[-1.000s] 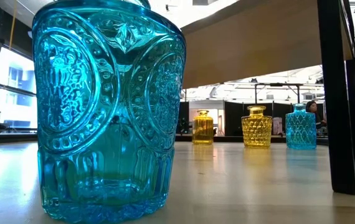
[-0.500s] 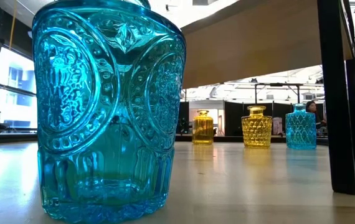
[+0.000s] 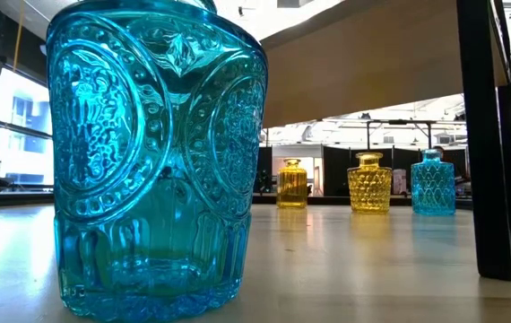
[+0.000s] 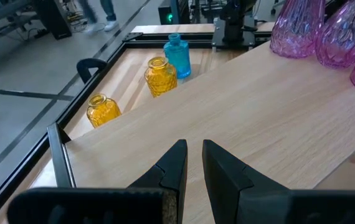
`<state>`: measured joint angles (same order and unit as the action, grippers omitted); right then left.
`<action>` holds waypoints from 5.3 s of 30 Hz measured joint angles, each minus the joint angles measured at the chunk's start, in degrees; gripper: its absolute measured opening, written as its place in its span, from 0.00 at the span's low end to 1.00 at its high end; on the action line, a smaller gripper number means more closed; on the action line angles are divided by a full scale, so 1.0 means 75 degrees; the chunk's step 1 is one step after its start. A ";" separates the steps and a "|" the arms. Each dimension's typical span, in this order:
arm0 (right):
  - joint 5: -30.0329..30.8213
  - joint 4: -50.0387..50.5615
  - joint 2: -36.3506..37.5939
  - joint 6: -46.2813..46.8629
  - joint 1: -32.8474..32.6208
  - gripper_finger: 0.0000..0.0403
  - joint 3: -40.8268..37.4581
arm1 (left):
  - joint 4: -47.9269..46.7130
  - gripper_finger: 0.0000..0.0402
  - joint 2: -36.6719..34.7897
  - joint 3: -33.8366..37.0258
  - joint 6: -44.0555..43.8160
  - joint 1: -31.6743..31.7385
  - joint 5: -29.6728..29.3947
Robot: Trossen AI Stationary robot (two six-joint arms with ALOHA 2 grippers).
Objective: Sort vases onto shelf
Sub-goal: Put the right transparent flower vase on the shelf
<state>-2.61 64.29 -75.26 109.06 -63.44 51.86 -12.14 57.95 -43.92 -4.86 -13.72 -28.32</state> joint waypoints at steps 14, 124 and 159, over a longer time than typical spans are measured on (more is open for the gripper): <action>-0.0338 0.0631 0.0000 -0.0532 0.0047 0.07 -0.0014 | 0.0219 0.11 0.0000 -0.0003 0.0134 0.0000 0.0012; 0.2181 0.1918 -0.2575 -1.2849 0.9013 0.00 1.0486 | 0.0583 0.11 0.0105 -0.0003 0.0428 0.0003 0.0009; -0.2716 0.3421 -0.4366 -1.3853 1.0355 0.00 1.0073 | 0.3447 0.11 0.1941 -0.0003 0.1276 0.0697 0.0790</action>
<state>-22.98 89.95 -108.01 5.16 14.22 127.40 13.71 72.51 -43.94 4.71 -8.49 -22.39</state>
